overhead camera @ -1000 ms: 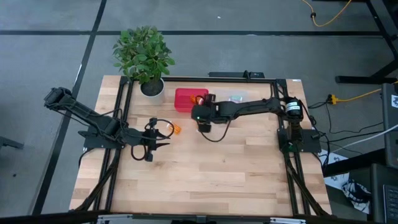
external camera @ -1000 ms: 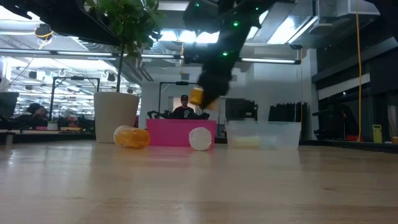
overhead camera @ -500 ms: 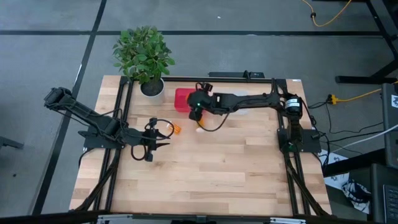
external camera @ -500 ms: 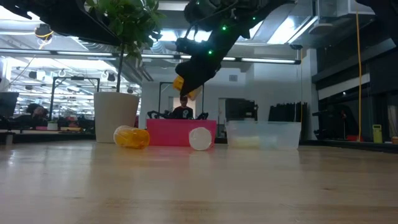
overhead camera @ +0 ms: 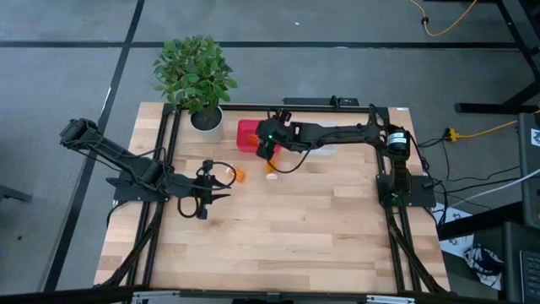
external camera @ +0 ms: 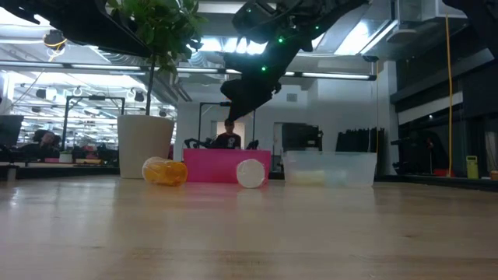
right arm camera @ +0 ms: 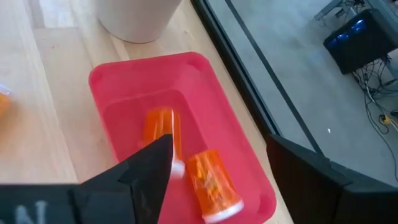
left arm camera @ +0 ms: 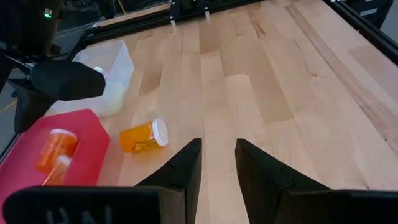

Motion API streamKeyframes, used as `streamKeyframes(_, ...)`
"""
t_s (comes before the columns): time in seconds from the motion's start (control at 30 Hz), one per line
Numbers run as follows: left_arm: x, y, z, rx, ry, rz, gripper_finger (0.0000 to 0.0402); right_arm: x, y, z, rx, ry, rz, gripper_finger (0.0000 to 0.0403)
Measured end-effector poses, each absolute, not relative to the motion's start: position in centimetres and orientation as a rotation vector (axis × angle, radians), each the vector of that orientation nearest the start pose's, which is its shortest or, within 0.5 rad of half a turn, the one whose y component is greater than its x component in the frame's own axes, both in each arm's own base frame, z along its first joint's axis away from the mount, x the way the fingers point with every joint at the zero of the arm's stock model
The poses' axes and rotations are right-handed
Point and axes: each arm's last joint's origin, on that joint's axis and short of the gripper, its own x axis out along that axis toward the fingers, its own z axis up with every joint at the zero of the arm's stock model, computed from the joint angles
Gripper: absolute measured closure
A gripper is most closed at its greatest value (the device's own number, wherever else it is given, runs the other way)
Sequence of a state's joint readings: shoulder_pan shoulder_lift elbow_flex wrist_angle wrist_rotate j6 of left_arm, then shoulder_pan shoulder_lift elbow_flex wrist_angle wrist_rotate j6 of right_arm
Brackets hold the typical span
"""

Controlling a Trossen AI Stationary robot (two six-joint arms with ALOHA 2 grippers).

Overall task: Pick and place medicine bottles into bin by pill shape (circle, oval)
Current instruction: Put the orange capsule bottle into the red bin

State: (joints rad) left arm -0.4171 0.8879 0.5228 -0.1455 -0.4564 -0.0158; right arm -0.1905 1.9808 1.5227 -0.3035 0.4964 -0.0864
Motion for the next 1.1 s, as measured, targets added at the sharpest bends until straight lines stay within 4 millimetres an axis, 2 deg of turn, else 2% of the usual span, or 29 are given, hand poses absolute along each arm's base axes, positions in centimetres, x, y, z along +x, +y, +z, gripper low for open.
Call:
streamKeyframes(0.17, 17.5, -6.4, 23.1, 0.201, 0.462, 0.042, 0.031, 42.9, -8.9, 22.7, -0.141, 0.776, -0.628, 0.0131)
streamKeyframes(0.37, 17.5, -6.4, 23.1, 0.201, 0.462, 0.041, 0.031, 42.8, -5.4, 23.8, 0.048, 0.726, -0.563, 0.013)
streamKeyframes(0.47, 17.5, -6.4, 23.1, 0.201, 0.462, 0.041, 0.031, 42.6, -3.7, 23.5, 0.208, 0.747, -0.527, 0.013)
streamKeyframes(0.57, 17.5, -6.3, 23.1, 0.2, 0.462, 0.042, 0.031, 42.4, -2.5, 23.2, 0.295, 0.778, -0.518, 0.013)
streamKeyframes(0.8, 17.5, -6.4, 23.1, 0.2, 0.462, 0.042, 0.031, 41.6, -1.1, 21.7, 0.413, 0.741, -0.71, 0.013)
streamKeyframes(1.1, 17.5, -6.4, 23.1, 0.2, 0.462, 0.042, 0.031, 39.9, 0.3, 18.1, 0.507, 0.718, -0.837, 0.013)
